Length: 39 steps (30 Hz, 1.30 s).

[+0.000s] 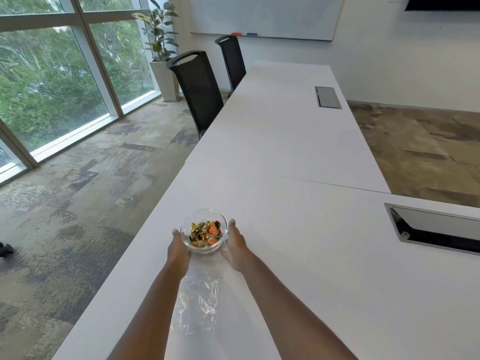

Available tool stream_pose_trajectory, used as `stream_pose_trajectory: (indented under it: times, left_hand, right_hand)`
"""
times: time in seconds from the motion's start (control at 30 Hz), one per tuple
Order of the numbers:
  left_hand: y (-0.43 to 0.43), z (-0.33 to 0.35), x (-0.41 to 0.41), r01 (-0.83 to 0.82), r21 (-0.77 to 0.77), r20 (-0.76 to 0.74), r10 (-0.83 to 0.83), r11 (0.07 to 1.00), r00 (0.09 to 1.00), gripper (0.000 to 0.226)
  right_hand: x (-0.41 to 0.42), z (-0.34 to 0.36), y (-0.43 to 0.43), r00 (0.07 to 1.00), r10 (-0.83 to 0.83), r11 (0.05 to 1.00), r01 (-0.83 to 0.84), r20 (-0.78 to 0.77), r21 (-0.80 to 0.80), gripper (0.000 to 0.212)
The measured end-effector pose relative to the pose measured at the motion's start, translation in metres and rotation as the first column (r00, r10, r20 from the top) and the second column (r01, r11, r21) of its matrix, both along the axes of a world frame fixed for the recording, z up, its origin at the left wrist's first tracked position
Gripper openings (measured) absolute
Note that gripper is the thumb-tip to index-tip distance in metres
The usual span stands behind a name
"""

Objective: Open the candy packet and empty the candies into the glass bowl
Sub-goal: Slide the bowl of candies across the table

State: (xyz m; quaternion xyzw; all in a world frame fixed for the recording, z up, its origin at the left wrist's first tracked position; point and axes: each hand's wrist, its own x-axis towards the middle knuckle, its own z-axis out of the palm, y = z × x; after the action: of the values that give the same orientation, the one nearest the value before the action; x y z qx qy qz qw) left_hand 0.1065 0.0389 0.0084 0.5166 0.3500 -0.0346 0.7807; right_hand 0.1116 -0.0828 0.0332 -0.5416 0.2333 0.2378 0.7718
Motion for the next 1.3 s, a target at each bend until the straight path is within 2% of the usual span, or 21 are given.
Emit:
stream_pose_trajectory:
  times: [0.07, 0.17, 0.4, 0.5, 0.7, 0.93, 1.3]
  left_hand:
    - [-0.001, 0.001, 0.001, 0.021, -0.018, 0.037, -0.02, 1.0, 0.999, 0.051]
    - [-0.001, -0.001, 0.002, 0.04, -0.012, 0.06, -0.039, 0.999, 0.997, 0.049]
    - [-0.011, 0.004, 0.007, -0.017, -0.009, 0.069, 0.018, 1.0, 0.997, 0.045]
    - [-0.02, 0.012, 0.008, -0.031, -0.006, 0.085, 0.031, 1.0, 0.996, 0.045]
    - [-0.055, 0.037, 0.012, 0.04, 0.011, 0.136, -0.042, 0.999, 0.99, 0.045]
    - [-0.11, 0.071, 0.009, 0.149, -0.044, 0.178, -0.139, 0.988, 0.974, 0.044]
    - [-0.196, 0.096, -0.016, 0.355, -0.048, 0.198, -0.34, 0.934, 0.919, 0.042]
  right_hand:
    - [0.003, -0.002, 0.003, 1.0, 0.0, 0.999, 0.0, -0.006, 0.033, 0.049]
    - [0.003, -0.004, 0.008, 0.999, 0.046, 0.998, -0.046, -0.016, -0.039, 0.043]
    - [0.005, -0.012, 0.007, 0.996, 0.074, 0.997, -0.074, 0.046, 0.009, 0.047]
    - [0.005, -0.006, 0.0, 0.994, 0.075, 0.997, -0.073, 0.085, -0.022, 0.047]
    - [0.002, 0.022, -0.035, 0.992, 0.002, 0.998, 0.006, 0.124, -0.068, 0.048]
    - [-0.013, 0.054, -0.092, 0.979, -0.096, 0.989, 0.115, 0.181, -0.095, 0.049]
    - [-0.044, 0.076, -0.18, 0.947, -0.247, 0.951, 0.278, 0.204, -0.137, 0.048]
